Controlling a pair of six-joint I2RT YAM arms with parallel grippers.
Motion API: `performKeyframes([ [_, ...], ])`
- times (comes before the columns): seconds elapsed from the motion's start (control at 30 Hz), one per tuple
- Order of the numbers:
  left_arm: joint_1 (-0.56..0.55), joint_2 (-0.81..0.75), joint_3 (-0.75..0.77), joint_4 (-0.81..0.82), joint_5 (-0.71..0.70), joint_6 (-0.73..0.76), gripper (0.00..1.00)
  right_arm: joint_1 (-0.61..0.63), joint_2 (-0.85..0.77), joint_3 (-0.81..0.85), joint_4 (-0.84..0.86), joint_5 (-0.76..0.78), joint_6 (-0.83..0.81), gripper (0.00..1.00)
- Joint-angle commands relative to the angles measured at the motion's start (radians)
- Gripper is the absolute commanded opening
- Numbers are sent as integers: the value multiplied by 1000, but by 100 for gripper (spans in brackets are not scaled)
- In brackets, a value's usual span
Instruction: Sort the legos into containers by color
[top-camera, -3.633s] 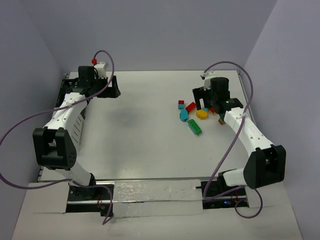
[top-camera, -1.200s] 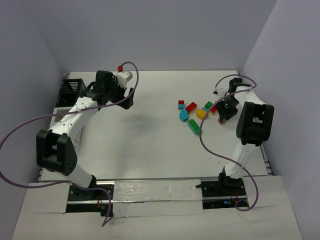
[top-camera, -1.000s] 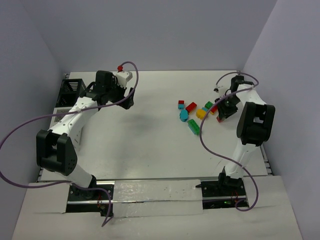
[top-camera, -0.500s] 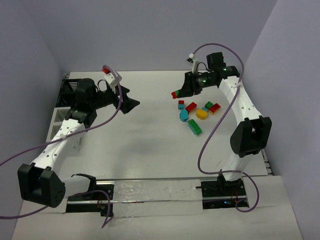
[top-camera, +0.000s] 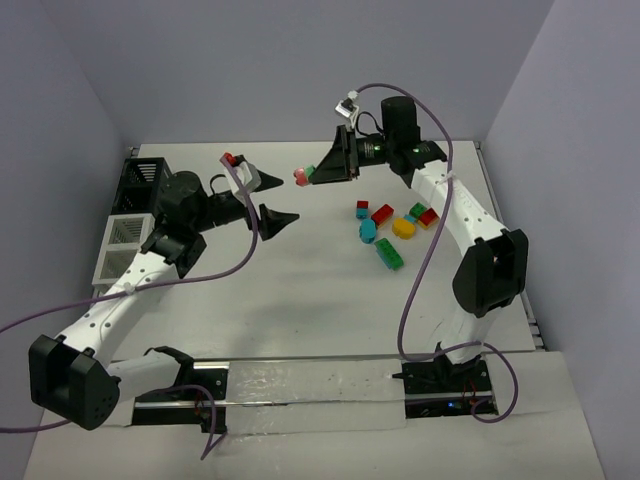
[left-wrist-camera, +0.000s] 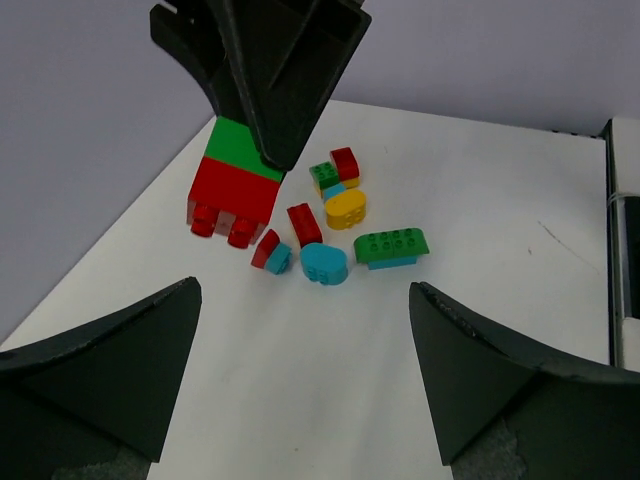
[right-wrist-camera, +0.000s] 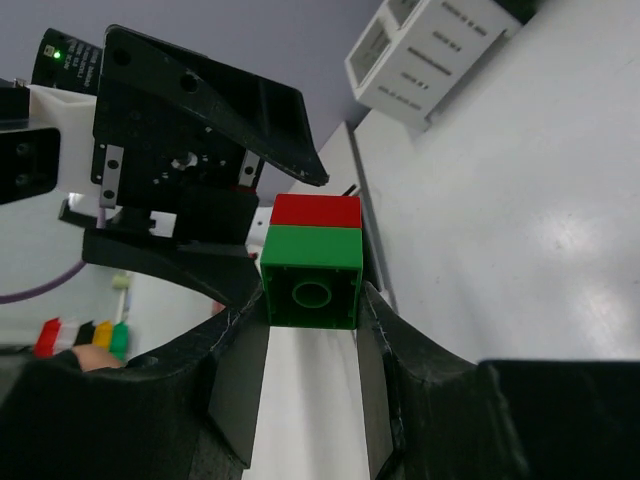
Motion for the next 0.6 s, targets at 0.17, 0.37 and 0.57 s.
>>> performKeyframes([
  [0.17, -21, -24, 2, 80, 32, 180, 93, 42, -22, -31, 98, -93, 86, 0],
  [0.37, -19, -21, 4, 78, 42, 201, 88, 62, -37, -36, 36, -96, 17, 0],
  [0.57, -22, -8, 20, 78, 58, 206, 80, 77, -38, -41, 5, -94, -11, 0],
])
